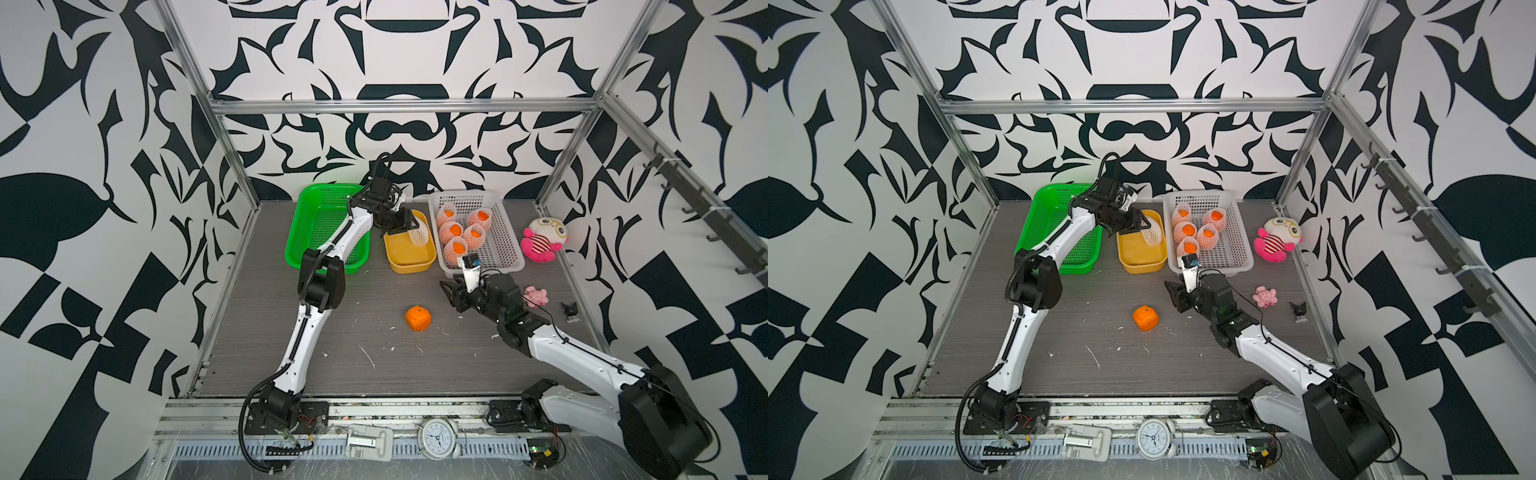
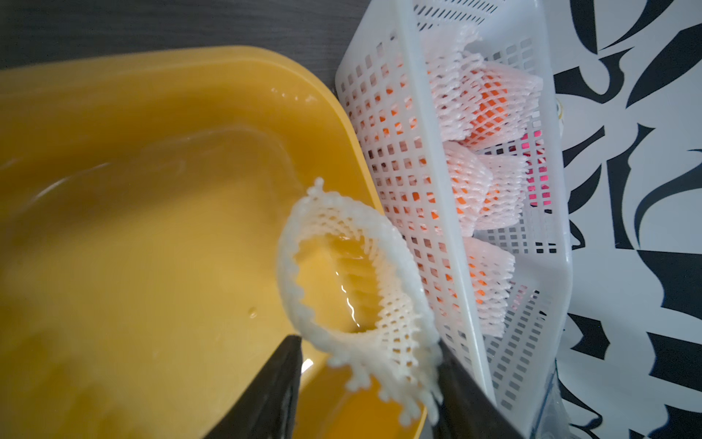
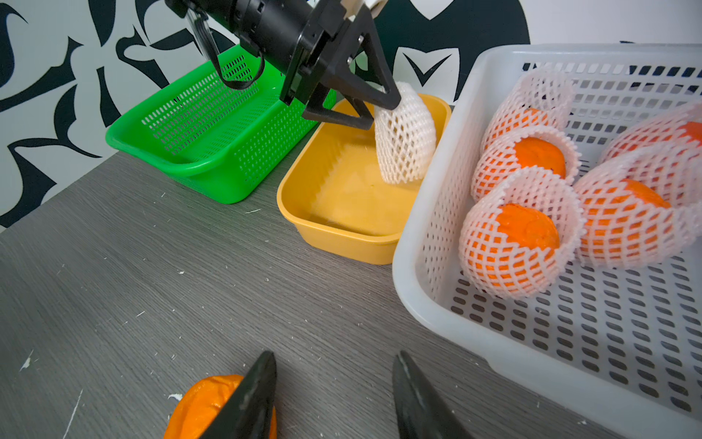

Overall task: Remove foam nets from oranges
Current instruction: Place the foam net into the storage box.

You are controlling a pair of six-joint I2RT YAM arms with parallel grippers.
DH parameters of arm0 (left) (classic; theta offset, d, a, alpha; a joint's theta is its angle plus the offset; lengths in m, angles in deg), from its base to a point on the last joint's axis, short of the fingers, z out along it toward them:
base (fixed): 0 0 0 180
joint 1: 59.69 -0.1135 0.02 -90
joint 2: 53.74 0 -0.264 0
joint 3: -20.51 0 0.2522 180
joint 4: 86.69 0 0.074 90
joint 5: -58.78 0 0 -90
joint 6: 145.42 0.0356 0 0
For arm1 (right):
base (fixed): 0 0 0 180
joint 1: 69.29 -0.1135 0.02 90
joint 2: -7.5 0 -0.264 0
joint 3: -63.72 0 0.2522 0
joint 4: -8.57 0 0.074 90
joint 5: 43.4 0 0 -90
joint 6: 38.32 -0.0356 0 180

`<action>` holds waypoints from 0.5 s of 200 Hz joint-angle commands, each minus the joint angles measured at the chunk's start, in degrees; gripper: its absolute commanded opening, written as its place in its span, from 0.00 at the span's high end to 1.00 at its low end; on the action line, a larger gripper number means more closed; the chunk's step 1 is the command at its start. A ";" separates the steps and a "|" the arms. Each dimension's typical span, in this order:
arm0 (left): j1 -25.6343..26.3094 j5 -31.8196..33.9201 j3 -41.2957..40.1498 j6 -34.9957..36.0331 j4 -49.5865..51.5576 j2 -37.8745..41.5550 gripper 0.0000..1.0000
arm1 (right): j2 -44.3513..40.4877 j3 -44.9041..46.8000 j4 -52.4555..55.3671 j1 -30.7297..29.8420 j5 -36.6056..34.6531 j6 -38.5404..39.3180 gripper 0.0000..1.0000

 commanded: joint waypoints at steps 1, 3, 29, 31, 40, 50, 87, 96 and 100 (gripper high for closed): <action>-0.30 0.83 -0.33 1.50 0.51 2.62 0.33 | -1.39 -0.36 -1.66 -0.22 0.11 -1.15 0.48; -0.28 0.83 -0.42 1.61 0.54 2.68 0.32 | -1.43 -0.40 -1.64 -0.22 0.09 -1.11 0.48; -0.28 1.29 -0.87 2.25 1.02 3.49 0.22 | -1.67 -0.49 -1.53 -0.16 0.02 -1.66 0.48; -0.29 1.29 -0.95 2.33 1.04 3.56 0.22 | -1.76 -0.46 -1.56 -0.16 0.06 -1.68 0.48; -0.20 1.34 -1.38 2.51 1.07 3.86 0.20 | -1.84 -0.37 -1.48 -0.28 -0.02 -1.85 0.48; -0.21 1.56 -1.62 2.74 1.32 4.13 0.17 | -1.85 -0.43 -1.40 -0.31 -0.10 -2.11 0.48; -0.27 3.56 -2.12 3.26 3.74 4.34 0.16 | -2.13 -0.75 -0.69 -0.40 -0.49 -3.22 0.48; -0.27 4.36 -1.83 3.17 4.60 3.95 0.11 | -2.11 -0.76 -0.64 -0.43 -0.60 -3.50 0.48; -0.32 4.51 -1.46 3.15 5.09 3.57 0.11 | -2.03 -0.83 -0.61 -0.45 -0.61 -3.59 0.48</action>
